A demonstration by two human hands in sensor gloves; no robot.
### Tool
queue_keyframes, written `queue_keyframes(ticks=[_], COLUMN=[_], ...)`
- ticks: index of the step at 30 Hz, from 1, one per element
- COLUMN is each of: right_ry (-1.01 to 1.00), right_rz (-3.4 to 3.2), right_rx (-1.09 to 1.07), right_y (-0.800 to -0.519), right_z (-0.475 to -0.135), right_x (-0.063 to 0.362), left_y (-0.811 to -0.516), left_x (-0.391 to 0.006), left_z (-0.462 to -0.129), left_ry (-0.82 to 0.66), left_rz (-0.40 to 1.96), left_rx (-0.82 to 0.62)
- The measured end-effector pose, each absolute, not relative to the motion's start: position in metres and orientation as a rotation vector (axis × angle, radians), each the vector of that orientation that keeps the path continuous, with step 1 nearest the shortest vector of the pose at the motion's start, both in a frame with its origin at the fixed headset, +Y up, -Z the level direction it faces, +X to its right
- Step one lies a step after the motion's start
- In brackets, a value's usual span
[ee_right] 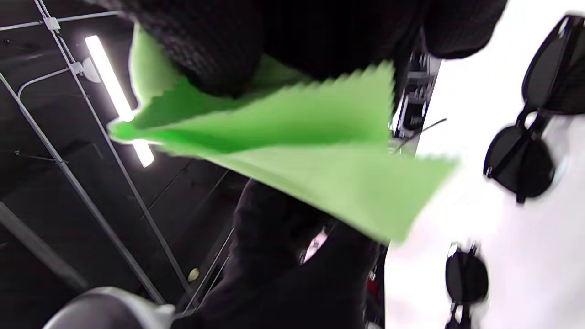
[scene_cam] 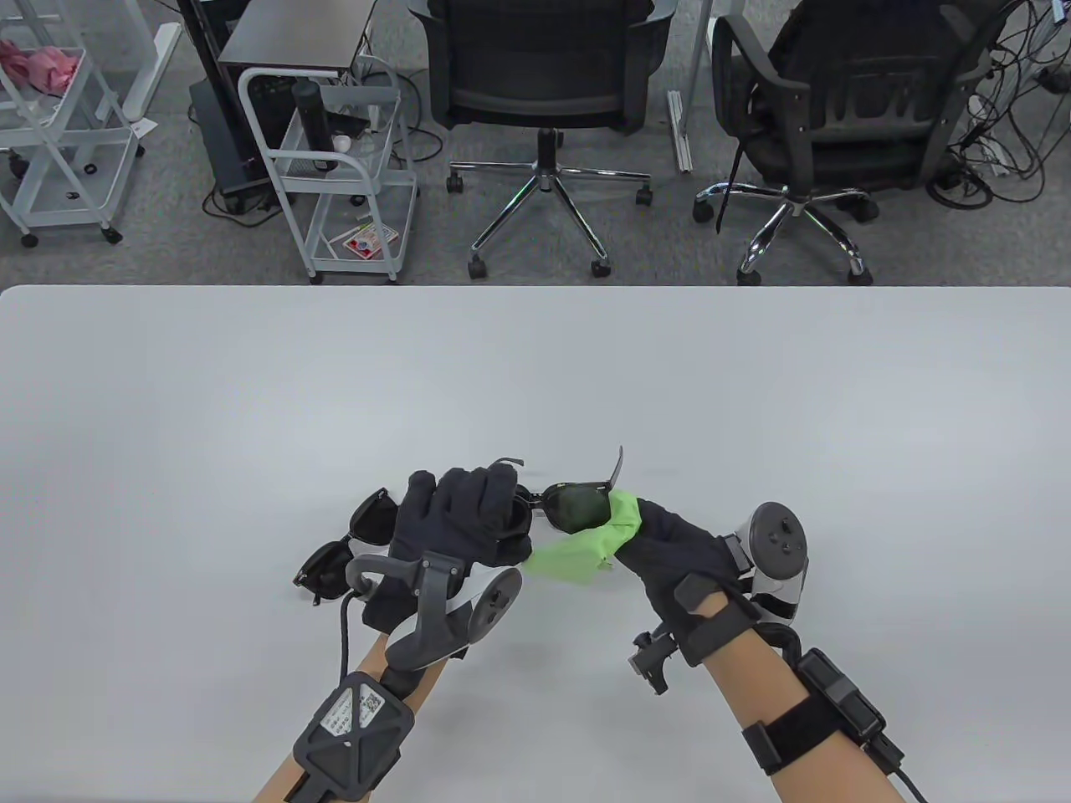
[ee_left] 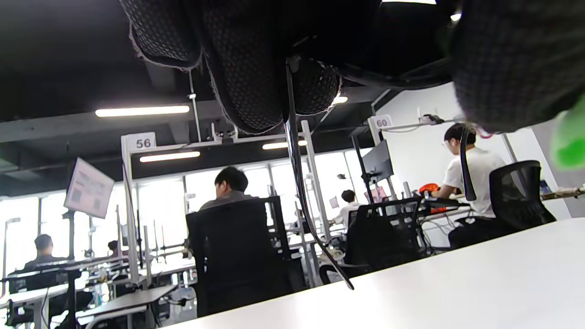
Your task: Dust sunglasses
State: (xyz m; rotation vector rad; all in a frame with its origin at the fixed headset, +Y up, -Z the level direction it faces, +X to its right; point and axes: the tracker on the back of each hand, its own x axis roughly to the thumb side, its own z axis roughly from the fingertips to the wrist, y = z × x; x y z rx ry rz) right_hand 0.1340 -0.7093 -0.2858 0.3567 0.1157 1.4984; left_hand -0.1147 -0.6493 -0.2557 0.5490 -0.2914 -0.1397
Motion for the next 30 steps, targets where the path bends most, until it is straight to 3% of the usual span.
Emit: queue_keyframes(ticks=[6,13,20,25,30], right_ry=[0.053,-0.179,0.022,-0.117,-0.128], right_rz=[1.429,1.503,1.242,1.488,1.448], right_rx=[0.240,0.123,0.202,0.179,0.138], right_y=[-0.703,-0.688,-0.704,-0.701,-0.705], right_z=[-0.288,-0.294,-0.299,-0.299,-0.298], right_x=[0.129,0.133,0.121,0.126,0.129], left_y=[-0.651,-0.648,-0.654,-0.652,-0.652], left_x=[-0.098,-0.095,-0.105,-0.105,-0.103], left_z=[-0.251,-0.252,-0.260,-0.258,-0.256], left_ry=[-0.358,-0.375,-0.387,-0.391,-0.405], left_rz=[-0.058,0.020,0.013,-0.069,-0.045], left_rx=[0.527,0.514,0.466,0.510,0.495])
